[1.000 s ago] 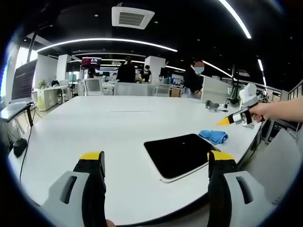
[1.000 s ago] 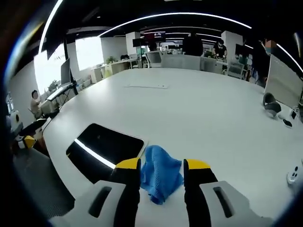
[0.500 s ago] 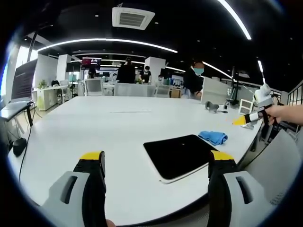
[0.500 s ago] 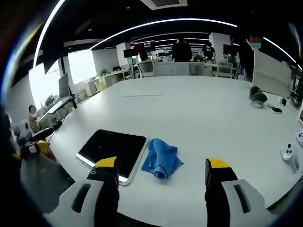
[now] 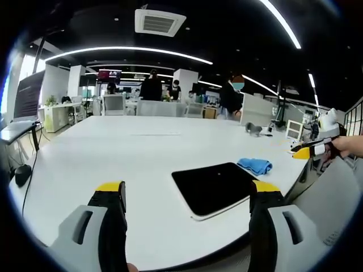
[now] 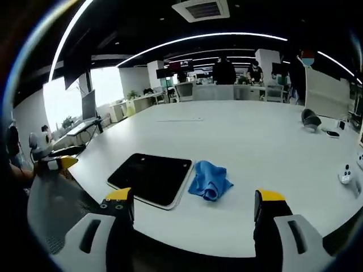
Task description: Wipe the mirror surface with the cleaning cloth until all visible marks leave the cleaned area.
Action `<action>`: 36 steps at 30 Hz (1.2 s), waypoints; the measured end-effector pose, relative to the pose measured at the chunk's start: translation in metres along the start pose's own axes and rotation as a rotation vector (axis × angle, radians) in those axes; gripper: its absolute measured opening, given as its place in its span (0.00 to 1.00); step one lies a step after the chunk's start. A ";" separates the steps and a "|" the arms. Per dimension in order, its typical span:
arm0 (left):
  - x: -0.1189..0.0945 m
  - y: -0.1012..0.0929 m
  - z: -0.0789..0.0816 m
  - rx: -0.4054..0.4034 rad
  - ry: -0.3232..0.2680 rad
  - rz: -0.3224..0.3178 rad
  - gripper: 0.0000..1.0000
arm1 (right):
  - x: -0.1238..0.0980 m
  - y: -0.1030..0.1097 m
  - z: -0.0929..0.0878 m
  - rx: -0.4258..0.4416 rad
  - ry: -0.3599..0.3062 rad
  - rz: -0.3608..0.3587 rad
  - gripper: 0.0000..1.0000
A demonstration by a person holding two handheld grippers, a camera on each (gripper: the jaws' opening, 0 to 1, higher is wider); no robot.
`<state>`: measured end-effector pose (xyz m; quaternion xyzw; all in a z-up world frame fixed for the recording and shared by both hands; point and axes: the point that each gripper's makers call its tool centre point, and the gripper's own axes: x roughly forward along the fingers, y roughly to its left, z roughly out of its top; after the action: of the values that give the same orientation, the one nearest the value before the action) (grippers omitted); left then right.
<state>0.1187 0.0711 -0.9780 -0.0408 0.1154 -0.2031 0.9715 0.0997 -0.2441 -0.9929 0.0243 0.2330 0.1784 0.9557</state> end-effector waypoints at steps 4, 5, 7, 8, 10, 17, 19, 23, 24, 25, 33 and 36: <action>0.000 0.000 0.000 0.000 -0.001 -0.001 0.88 | -0.001 0.007 -0.004 0.014 -0.024 0.000 0.92; 0.000 0.000 0.000 0.000 0.000 -0.001 0.88 | -0.001 0.009 -0.005 0.012 -0.041 -0.002 0.91; 0.000 0.000 -0.001 0.002 0.004 -0.002 0.88 | -0.001 0.011 -0.010 0.014 -0.034 -0.011 0.90; 0.000 0.000 -0.001 0.002 0.004 -0.002 0.88 | -0.002 0.009 -0.008 0.001 -0.046 -0.023 0.91; 0.000 0.000 -0.001 0.003 0.005 -0.003 0.89 | -0.006 0.004 0.002 0.009 -0.106 -0.041 0.92; 0.000 0.000 -0.003 0.014 0.020 0.001 0.94 | -0.005 0.002 -0.005 0.033 -0.089 -0.050 0.97; 0.000 0.000 -0.003 0.019 0.022 -0.002 0.94 | -0.005 0.003 -0.006 0.022 -0.081 -0.050 0.97; 0.000 -0.003 -0.005 0.024 0.036 -0.014 0.95 | -0.005 0.002 -0.008 0.015 -0.070 -0.058 0.97; 0.001 -0.003 -0.005 0.025 0.038 -0.015 0.96 | -0.005 0.001 -0.008 0.015 -0.068 -0.060 0.97; 0.001 -0.002 -0.006 0.027 0.039 -0.014 0.96 | -0.004 0.001 -0.009 0.015 -0.064 -0.061 0.97; 0.003 -0.017 -0.011 0.089 0.105 -0.087 0.99 | -0.003 0.001 -0.012 -0.011 -0.036 -0.060 0.97; 0.003 -0.020 -0.009 0.097 0.096 -0.097 0.99 | -0.001 0.002 -0.011 -0.094 -0.027 -0.052 0.97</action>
<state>0.1118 0.0515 -0.9850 0.0107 0.1498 -0.2570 0.9547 0.0932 -0.2434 -1.0016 -0.0242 0.2121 0.1641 0.9631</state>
